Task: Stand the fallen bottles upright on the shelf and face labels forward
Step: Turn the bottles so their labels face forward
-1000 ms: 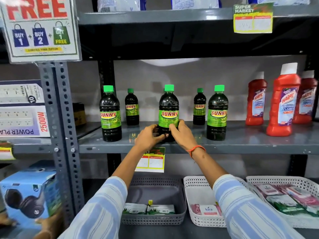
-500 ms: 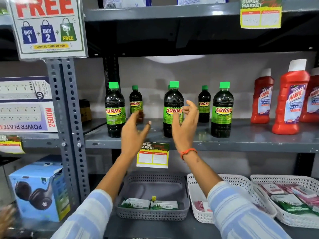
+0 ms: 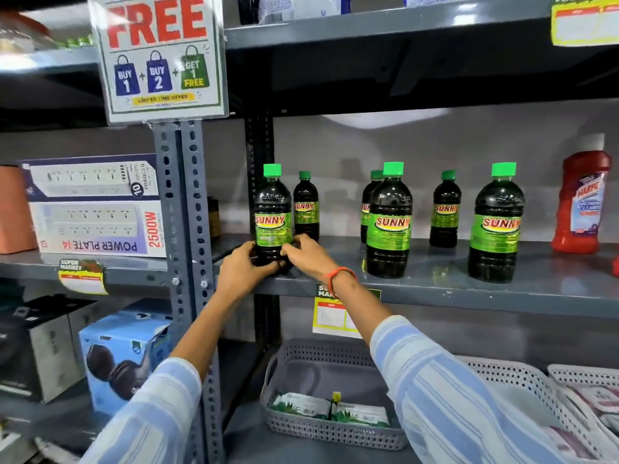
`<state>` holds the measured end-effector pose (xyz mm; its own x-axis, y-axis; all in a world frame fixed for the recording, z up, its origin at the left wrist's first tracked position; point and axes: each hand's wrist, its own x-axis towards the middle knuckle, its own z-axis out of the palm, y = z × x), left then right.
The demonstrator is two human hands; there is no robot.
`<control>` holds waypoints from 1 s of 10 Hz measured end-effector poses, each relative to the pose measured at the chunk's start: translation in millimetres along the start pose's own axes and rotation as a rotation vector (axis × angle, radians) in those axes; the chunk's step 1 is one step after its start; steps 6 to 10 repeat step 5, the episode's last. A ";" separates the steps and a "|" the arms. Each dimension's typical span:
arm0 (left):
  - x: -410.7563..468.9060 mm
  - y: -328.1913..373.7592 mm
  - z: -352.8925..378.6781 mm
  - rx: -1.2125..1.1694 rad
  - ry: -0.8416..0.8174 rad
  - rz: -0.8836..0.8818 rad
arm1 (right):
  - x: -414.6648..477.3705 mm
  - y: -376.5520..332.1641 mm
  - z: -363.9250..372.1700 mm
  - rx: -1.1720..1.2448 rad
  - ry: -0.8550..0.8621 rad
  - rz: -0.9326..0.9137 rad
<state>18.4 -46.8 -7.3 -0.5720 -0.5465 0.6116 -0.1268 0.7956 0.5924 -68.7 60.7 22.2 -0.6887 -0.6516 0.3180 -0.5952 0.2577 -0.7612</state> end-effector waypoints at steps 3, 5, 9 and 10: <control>1.0 1.7 2.4 -0.022 -0.028 -0.018 | 3.5 6.1 4.1 -0.025 0.037 -0.004; -9.1 11.4 -1.2 0.225 -0.157 -0.011 | -12.4 -2.1 -14.6 -0.045 0.026 0.031; -9.1 11.4 -1.2 0.225 -0.157 -0.011 | -12.4 -2.1 -14.6 -0.045 0.026 0.031; -9.1 11.4 -1.2 0.225 -0.157 -0.011 | -12.4 -2.1 -14.6 -0.045 0.026 0.031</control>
